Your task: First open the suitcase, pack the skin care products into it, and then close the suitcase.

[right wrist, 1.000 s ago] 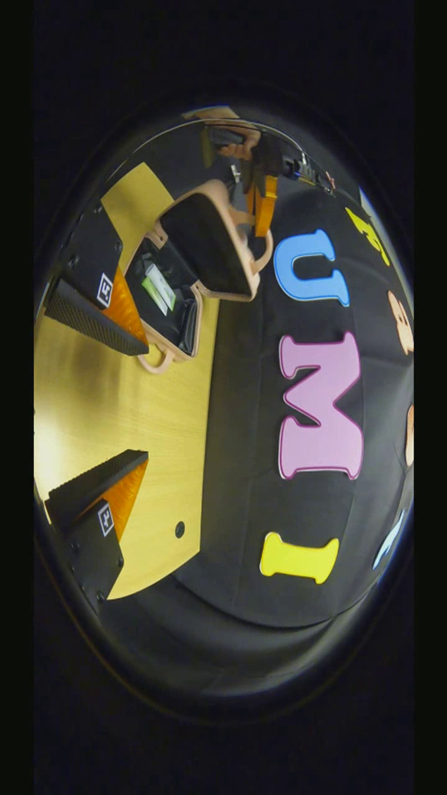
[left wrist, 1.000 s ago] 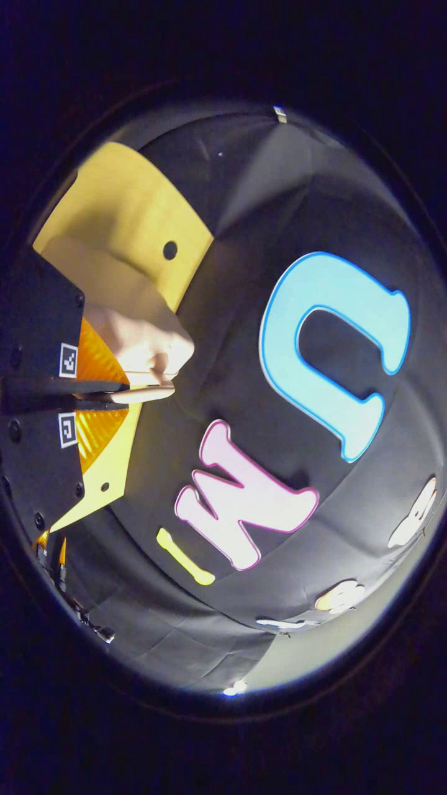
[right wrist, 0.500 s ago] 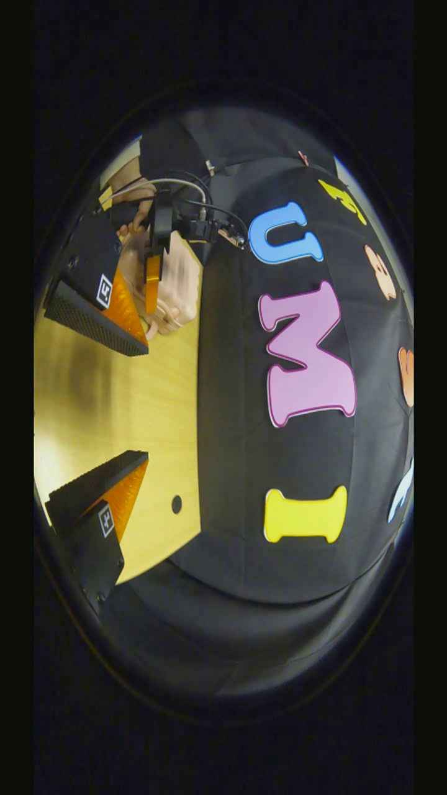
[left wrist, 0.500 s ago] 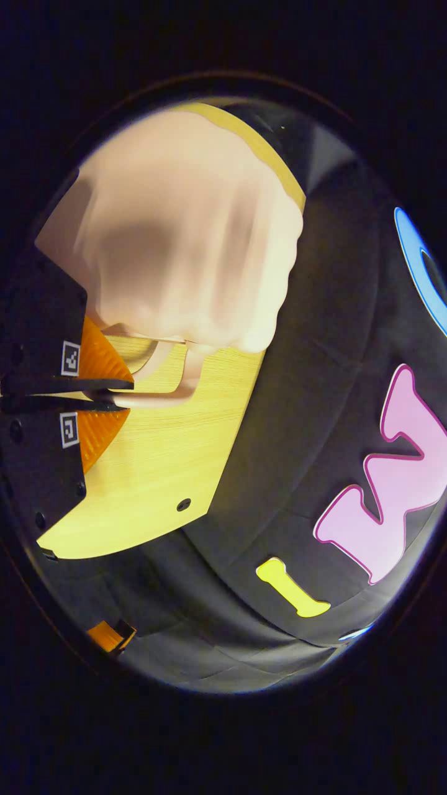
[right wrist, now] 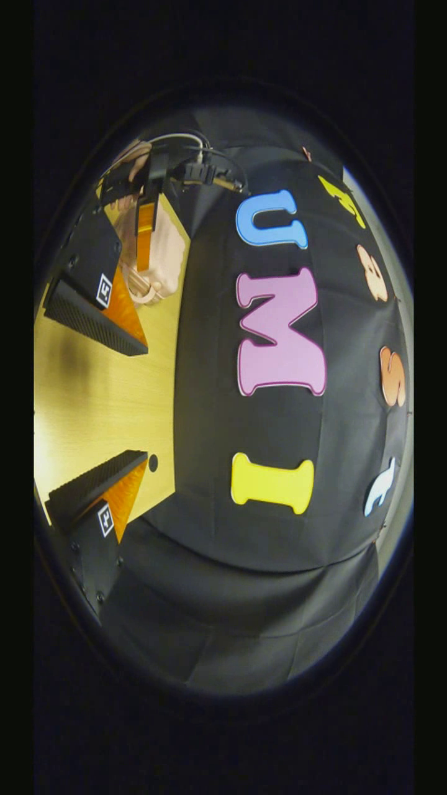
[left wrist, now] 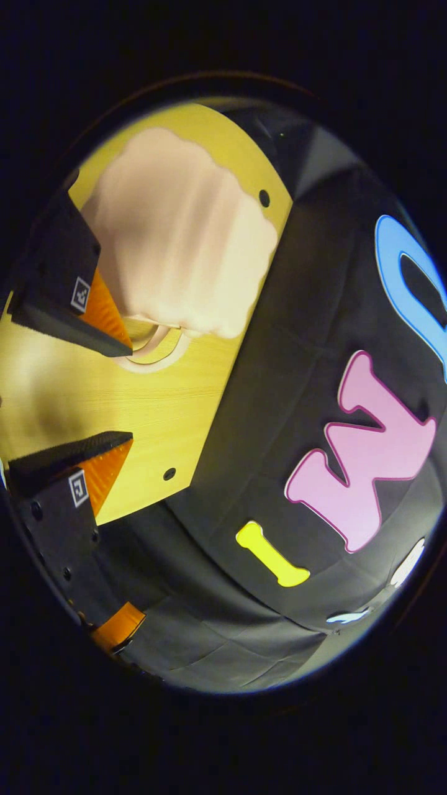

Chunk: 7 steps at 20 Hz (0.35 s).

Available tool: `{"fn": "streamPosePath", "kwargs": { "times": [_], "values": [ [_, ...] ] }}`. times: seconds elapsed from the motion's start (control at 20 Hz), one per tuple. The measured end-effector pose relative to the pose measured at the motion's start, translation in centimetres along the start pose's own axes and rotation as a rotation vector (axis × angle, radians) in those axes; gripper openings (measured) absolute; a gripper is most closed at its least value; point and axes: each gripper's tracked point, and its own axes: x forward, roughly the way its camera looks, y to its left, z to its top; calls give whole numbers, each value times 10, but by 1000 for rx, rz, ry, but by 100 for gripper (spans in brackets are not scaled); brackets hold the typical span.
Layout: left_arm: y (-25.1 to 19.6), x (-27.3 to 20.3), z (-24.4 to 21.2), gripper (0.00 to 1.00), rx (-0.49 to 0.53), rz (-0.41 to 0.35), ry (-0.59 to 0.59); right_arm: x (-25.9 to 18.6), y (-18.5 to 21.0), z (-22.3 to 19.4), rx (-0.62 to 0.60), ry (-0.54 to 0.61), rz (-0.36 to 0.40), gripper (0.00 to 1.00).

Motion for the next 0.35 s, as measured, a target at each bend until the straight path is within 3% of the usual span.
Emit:
{"fn": "streamPosePath", "kwargs": {
  "times": [0.05,0.35],
  "values": [
    [1,-24,11,96,43,25,-50,-9,10,7,14,-20,5,97],
    [-16,-176,88,96,206,133,-354,-68,68,50,41,-119,13,97]
  ]
}}
